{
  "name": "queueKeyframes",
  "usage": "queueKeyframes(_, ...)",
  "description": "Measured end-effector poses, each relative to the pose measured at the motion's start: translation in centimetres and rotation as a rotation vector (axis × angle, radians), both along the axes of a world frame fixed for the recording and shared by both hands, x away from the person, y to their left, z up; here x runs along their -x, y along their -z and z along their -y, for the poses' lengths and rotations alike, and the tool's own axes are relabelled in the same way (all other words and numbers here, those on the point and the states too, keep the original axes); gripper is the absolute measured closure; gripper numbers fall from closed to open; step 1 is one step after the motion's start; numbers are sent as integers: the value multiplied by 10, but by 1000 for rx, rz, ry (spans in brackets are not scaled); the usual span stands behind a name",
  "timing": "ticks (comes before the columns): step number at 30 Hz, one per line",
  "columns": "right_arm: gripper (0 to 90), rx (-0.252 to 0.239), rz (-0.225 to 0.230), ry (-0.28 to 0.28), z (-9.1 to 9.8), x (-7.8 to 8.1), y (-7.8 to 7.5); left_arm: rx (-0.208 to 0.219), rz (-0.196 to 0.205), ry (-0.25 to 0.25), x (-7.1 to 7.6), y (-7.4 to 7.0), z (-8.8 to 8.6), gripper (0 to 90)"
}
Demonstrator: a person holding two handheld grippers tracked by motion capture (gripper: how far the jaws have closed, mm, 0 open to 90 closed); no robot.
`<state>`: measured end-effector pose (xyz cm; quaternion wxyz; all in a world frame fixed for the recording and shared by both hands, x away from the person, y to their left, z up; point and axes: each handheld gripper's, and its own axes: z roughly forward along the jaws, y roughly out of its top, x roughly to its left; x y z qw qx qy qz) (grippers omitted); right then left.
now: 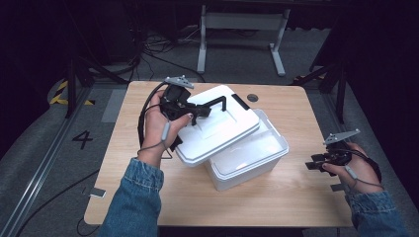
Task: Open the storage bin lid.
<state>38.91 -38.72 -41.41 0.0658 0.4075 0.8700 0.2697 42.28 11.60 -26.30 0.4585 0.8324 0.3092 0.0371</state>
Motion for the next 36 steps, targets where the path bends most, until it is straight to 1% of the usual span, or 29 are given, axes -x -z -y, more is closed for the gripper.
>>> queueKeyframes(1,534,0,0,0,0,0,0,0,0,0,0,0,0,845)
queueKeyframes(2,534,1,1,-3,0,0,0,-3,7,-6,0,0,-4,845)
queueKeyframes(3,534,1,-2,-4,-1,0,1,1,4,-20,0,1,-9,845)
queueKeyframes(5,534,3,-1,-4,-1,0,2,-7,3,-33,-1,1,-16,845)
queueKeyframes(6,534,3,-1,-4,-1,0,2,-7,3,-33,-1,1,-16,845)
queueKeyframes(8,534,4,-6,-1,-1,0,1,-13,3,-50,-1,2,-24,845)
queueKeyframes(9,534,4,-4,-2,-1,0,2,-10,-4,-61,0,3,-26,845)
queueKeyframes(12,534,5,-7,-2,-2,0,2,-15,-1,-83,0,3,-38,845)
queueKeyframes(15,534,4,-9,-5,-2,-1,3,-4,-5,-115,1,3,-52,845)
queueKeyframes(18,534,7,-12,-6,-3,-1,4,-9,3,-135,2,3,-63,845)
queueKeyframes(20,534,9,-12,-8,-3,-1,4,-12,-1,-152,2,4,-70,845)
queueKeyframes(22,534,10,-11,-8,-3,-1,4,-23,-2,-163,3,4,-76,845)
queueKeyframes(25,534,12,-13,-9,-4,-1,5,-23,-4,-184,3,5,-84,845)
queueKeyframes(26,533,12,-13,-9,-4,-1,5,-25,3,-188,3,6,-87,845)
queueKeyframes(28,533,13,-15,-12,-5,-2,5,-21,0,-204,3,7,-91,845)
queueKeyframes(32,533,13,-17,-14,-5,-2,6,-30,-6,-228,2,10,-101,845)
queueKeyframes(33,533,14,-17,-14,-5,-2,6,-38,-6,-236,1,11,-103,845)
queueKeyframes(35,533,16,-18,-13,-5,-2,6,-40,-10,-251,0,13,-109,845)
queueKeyframes(36,533,16,-18,-13,-5,-2,6,-40,-10,-251,0,13,-109,845)
